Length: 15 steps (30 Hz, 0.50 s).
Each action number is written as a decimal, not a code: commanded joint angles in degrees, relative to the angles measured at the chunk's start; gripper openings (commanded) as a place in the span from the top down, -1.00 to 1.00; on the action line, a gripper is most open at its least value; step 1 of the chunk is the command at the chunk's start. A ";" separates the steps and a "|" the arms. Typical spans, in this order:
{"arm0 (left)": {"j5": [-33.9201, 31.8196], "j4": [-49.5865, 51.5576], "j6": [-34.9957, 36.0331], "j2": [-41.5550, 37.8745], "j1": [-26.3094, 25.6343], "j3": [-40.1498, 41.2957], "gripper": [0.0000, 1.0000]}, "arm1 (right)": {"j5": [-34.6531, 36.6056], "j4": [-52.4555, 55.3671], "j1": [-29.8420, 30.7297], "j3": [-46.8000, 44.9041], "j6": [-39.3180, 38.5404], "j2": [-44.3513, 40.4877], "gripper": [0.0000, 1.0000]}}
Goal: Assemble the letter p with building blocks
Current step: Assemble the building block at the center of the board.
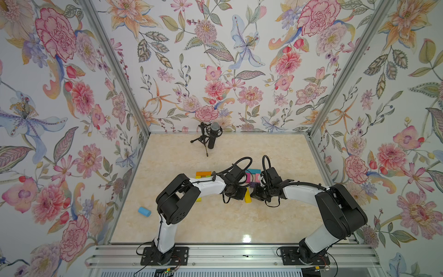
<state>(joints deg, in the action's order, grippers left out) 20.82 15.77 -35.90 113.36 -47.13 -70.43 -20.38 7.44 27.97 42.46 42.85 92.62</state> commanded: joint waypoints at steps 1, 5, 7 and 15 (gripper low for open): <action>-2.54 4.18 1.55 3.51 1.25 0.05 1.00 | -0.10 0.49 -0.37 1.05 -0.52 0.54 1.00; -2.46 4.28 1.75 3.93 1.60 -0.81 1.00 | -0.18 0.47 -0.55 1.61 -0.64 0.93 1.00; -2.36 4.47 1.79 4.16 1.68 -1.40 1.00 | -0.40 0.50 -0.60 1.98 -0.71 1.13 1.00; -2.27 4.76 1.74 5.85 2.02 -3.75 1.00 | -0.84 0.57 -1.08 2.81 -1.10 1.69 1.00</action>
<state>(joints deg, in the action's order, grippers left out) 20.82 16.47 -35.29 115.90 -46.02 -74.11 -20.60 7.44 27.27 43.94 42.46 93.56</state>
